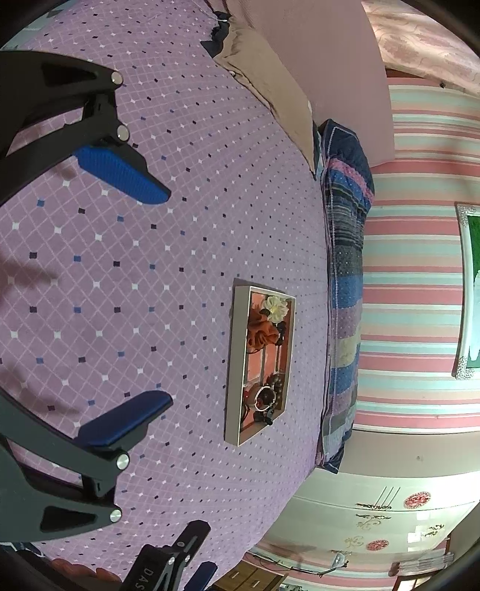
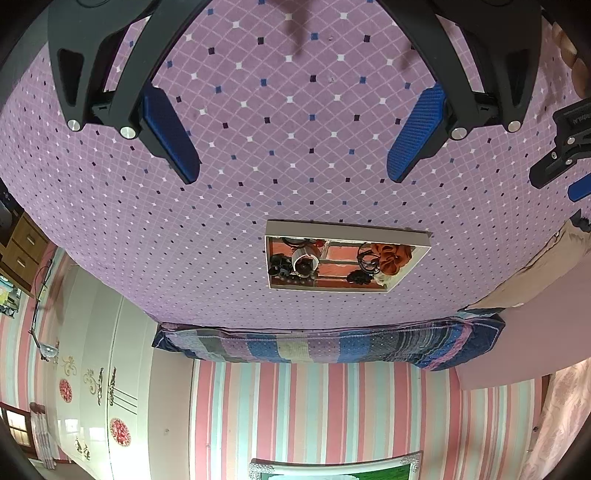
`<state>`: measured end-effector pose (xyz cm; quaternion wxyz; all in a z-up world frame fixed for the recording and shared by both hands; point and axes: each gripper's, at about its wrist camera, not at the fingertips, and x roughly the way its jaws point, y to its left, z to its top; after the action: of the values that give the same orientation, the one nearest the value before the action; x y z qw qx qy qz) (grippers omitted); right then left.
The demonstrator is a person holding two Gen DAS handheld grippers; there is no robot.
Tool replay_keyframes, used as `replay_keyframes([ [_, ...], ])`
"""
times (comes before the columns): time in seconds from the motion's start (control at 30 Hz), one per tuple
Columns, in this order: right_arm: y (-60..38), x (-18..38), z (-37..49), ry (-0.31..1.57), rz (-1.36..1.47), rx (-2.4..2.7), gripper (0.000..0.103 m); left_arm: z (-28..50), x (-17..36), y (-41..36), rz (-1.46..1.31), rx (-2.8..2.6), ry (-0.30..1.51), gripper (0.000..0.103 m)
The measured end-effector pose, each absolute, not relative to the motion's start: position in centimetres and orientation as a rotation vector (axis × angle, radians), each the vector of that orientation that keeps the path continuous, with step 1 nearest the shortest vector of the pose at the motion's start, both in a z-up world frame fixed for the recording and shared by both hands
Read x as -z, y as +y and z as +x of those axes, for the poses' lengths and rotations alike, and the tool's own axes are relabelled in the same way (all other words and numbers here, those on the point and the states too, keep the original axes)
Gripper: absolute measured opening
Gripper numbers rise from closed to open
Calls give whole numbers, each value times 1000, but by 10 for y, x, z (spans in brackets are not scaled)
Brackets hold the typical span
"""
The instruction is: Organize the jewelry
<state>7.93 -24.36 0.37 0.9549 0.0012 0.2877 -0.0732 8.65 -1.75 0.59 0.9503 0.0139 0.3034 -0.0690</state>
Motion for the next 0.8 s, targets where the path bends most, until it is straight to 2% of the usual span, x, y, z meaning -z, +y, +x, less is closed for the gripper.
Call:
replay_keyframes([
  [0.8, -244, -3, 76, 579, 8, 160, 99, 84, -5, -24, 46, 137, 599, 99],
])
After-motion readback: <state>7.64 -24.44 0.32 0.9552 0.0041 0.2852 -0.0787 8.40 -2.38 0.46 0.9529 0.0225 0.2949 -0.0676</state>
